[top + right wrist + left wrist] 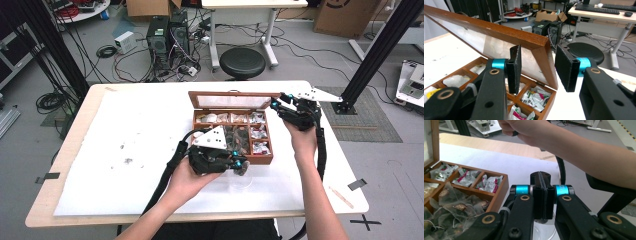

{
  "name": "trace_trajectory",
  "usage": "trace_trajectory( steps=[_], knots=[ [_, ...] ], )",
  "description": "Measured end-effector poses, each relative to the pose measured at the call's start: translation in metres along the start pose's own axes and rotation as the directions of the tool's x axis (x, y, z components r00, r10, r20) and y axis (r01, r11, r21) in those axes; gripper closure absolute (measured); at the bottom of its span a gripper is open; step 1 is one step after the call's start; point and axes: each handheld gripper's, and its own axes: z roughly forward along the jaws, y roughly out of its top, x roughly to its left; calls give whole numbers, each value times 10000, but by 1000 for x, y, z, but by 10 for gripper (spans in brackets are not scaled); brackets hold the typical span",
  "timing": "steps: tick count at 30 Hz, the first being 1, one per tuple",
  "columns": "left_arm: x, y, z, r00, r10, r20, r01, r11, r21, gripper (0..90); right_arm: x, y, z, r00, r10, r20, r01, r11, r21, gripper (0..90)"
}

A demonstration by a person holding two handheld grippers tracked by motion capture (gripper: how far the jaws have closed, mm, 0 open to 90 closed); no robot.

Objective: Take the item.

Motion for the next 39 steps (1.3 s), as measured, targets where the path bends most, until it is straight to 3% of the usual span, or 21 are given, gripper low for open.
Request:
trace_trajectory(
  steps=[10,35,39],
  knots=[
    [2,-15,7,9999,-147,-19,147,9994,311,892,0,0,0,10000,19,-7,-19,10000,5,581],
    [2,-27,23,9998,-182,88,175,9970,758,891,0,0,0,10000,28,-13,-28,10000,10,580],
    [4,-27,22,9997,-217,97,209,9971,734,826,0,0,0,10000,22,-10,-22,10000,9,580]
  ],
)
